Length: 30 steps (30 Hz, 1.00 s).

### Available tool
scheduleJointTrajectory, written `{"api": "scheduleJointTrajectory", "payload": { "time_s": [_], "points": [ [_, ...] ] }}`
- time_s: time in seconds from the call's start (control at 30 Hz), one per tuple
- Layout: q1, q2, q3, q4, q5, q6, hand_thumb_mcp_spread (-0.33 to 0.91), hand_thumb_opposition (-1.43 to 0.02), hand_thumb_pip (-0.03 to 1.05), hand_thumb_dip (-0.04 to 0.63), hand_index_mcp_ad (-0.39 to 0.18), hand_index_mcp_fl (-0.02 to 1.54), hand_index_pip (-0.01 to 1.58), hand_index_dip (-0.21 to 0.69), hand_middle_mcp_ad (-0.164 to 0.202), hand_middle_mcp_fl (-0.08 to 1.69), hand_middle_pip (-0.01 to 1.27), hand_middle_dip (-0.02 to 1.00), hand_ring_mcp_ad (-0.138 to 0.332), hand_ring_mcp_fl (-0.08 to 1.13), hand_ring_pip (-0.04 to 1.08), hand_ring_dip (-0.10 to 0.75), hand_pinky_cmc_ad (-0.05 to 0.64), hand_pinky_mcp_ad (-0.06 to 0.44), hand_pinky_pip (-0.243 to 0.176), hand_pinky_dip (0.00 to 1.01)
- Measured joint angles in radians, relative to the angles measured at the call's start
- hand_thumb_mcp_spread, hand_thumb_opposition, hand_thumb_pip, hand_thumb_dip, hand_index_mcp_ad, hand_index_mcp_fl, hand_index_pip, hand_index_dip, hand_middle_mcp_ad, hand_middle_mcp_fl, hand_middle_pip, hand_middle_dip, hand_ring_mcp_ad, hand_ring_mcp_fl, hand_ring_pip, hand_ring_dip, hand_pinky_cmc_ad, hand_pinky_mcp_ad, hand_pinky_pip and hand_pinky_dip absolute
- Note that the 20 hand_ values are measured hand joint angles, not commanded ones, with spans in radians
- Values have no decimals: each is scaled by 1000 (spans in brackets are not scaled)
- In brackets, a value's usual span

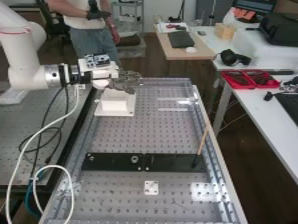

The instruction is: Grab the larger nut and place it in the white container

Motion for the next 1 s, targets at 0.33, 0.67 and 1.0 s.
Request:
{"api": "scheduleJointTrajectory", "payload": {
  "time_s": [0.33,0.67,1.0],
  "points": [
    [-4,-2,5,-7,-22,-5,367,-883,742,265,-87,188,1529,141,73,7,136,269,150,2,120,188,344,291,-93,620],
    [0,-5,8,-9,-22,-4,380,-881,744,265,-87,148,1529,157,73,7,138,269,150,3,103,195,344,278,-89,590],
    [4,-9,15,-37,-12,-17,382,-881,764,267,-117,101,1541,155,75,10,136,269,147,3,101,195,340,279,-89,590]
  ]
}}
